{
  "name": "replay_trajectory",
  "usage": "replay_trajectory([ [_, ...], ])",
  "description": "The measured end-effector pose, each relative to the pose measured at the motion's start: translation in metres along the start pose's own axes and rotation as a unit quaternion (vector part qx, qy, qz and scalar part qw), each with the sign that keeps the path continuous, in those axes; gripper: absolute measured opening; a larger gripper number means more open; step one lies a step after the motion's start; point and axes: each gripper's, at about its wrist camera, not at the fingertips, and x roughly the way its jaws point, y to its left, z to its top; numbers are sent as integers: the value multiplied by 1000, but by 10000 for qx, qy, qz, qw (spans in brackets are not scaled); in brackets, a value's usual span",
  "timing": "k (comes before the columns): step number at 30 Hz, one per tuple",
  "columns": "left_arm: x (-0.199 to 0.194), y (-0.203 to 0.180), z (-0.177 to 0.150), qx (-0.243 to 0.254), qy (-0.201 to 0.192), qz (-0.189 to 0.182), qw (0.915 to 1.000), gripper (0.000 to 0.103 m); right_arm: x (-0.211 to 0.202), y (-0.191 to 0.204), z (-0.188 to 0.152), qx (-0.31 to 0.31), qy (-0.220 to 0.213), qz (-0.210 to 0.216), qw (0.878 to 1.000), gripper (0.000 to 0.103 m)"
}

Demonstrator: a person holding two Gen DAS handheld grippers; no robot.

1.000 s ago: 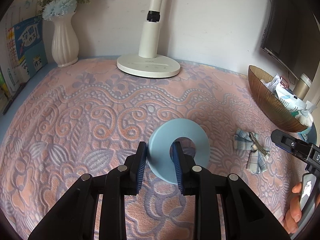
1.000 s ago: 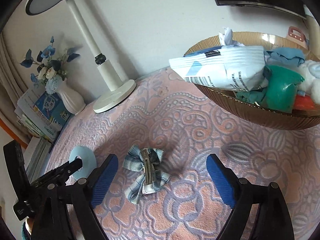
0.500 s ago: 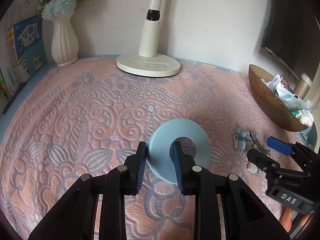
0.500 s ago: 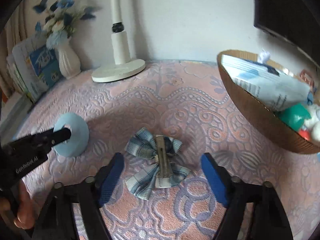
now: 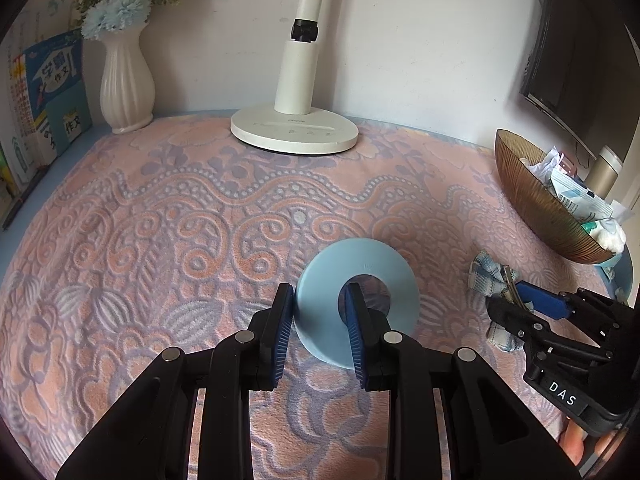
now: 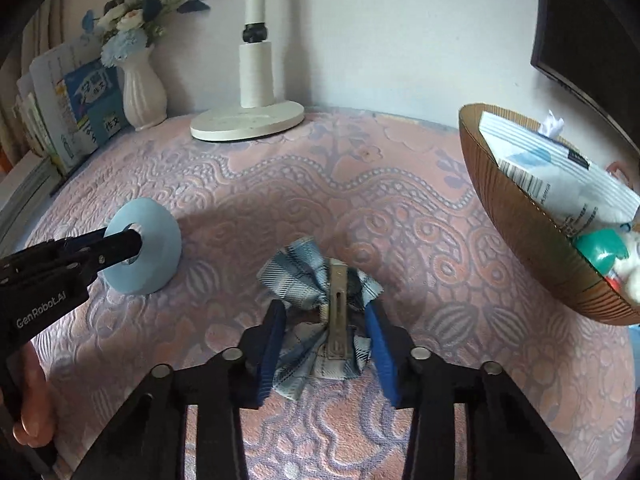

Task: Organize soft objects
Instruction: 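Carry the tape roll and checked bow to the amber bowl and release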

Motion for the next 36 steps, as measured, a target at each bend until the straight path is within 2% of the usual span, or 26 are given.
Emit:
replay_trajectory([
  [1,-1,0,0,11,-17,-20,10000,23,1,1,1,-26,15,-3,10000,33],
  [3,-2,0,0,34,-44,-36,10000,23,1,-4,2,96,17,134,9999,24],
  [5,-4,-2,-1,53,-77,-30,10000,23,-6,-14,3,306,-145,581,9977,20],
  [8,-6,-3,-3,52,-107,-19,9999,23,-29,-30,-2,632,-683,1263,9876,20],
  [14,-10,-6,-3,63,-50,-71,9999,21,-42,-49,-10,1253,-720,1597,9765,20],
  [17,-23,-15,6,56,-19,-354,9994,21,-66,-66,-21,1763,-887,2320,9525,20],
  [18,-31,-20,12,40,-95,-526,9986,21,-80,-74,-21,1846,-1021,2350,9488,20],
  [19,-40,-29,21,63,-190,-667,9976,21,-91,-81,-18,1865,-1119,2262,9495,20],
  [23,-69,-90,62,579,-590,-1060,9909,21,-146,-125,6,1940,-1658,1369,9571,20],
  [26,-68,-146,90,993,-628,-1393,9832,21,-173,-161,25,2079,-1922,270,9587,20],
  [28,-57,-181,105,1256,-604,-1468,9793,21,-178,-186,39,2238,-1896,-396,9552,20],
  [30,-39,-209,118,1396,-554,-1499,9772,21,-173,-209,51,2379,-1705,-657,9540,20],
  [35,3,-247,139,1405,-318,-1622,9762,21,-142,-248,86,2467,-1243,-855,9573,21],
  [36,7,-253,141,1435,-322,-1602,9761,24,-135,-251,91,2430,-1196,-873,9587,24],
])
